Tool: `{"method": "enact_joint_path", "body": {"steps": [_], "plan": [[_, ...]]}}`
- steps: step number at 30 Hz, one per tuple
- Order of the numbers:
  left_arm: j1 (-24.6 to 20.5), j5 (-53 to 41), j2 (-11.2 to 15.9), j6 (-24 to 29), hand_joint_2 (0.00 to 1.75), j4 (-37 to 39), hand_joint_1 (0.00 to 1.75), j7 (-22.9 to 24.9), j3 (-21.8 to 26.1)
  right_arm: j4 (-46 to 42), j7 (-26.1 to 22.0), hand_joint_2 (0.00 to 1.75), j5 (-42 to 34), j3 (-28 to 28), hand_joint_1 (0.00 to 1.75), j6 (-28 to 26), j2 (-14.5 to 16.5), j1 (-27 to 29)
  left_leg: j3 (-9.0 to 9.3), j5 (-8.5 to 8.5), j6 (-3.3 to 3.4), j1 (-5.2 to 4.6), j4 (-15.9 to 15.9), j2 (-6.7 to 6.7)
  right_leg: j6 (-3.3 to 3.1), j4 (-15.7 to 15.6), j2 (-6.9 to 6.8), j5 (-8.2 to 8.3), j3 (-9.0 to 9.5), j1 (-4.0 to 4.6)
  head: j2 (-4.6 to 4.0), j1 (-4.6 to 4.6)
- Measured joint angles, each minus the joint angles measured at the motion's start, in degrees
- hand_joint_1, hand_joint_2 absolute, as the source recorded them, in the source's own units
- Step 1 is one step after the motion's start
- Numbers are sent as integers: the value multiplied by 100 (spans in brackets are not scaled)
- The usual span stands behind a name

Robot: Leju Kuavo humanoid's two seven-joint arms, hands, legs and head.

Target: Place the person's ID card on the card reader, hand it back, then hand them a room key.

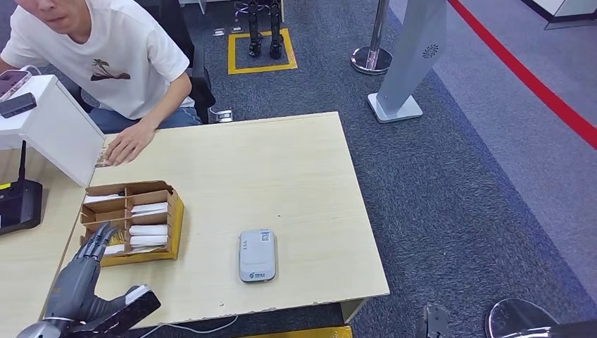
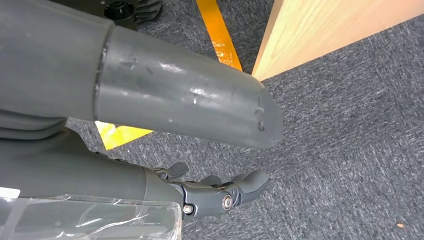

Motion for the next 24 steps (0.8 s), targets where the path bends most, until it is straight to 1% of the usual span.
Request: {"method": "enact_joint_path", "body": {"steps": [4,10,12,16,24], "plan": [[86,-27,101,-30,175,-77,0,62,-47,2,-1,0,1,-5,0,-1,0,-4,0,0,0,-1,0,0,0,0,0,0,1,0,-1,-1],[293,-353,479,-107,175,-183,0,427,-69,5,2,0,31,-10,0,-4,0,-7,0,0,0,0,0,-1,0,0,-1,0,0,0,-1,0],[324,-470,562,-111,175,-197,0,482,-70,6,2,0,43,-11,0,-4,0,-9,0,0,0,0,0,-3,0,0,-3,-1,0,0,-1,-1],[312,-573,626,-142,175,-200,0,528,-77,6,4,0,52,-12,0,-2,0,-17,0,0,0,0,0,-4,0,0,-3,-1,1,0,-2,0],[299,-587,667,-155,175,-200,0,529,-80,8,13,0,54,-11,0,-2,0,-23,0,0,0,-1,0,-4,0,0,-3,0,1,0,0,-1]]}}
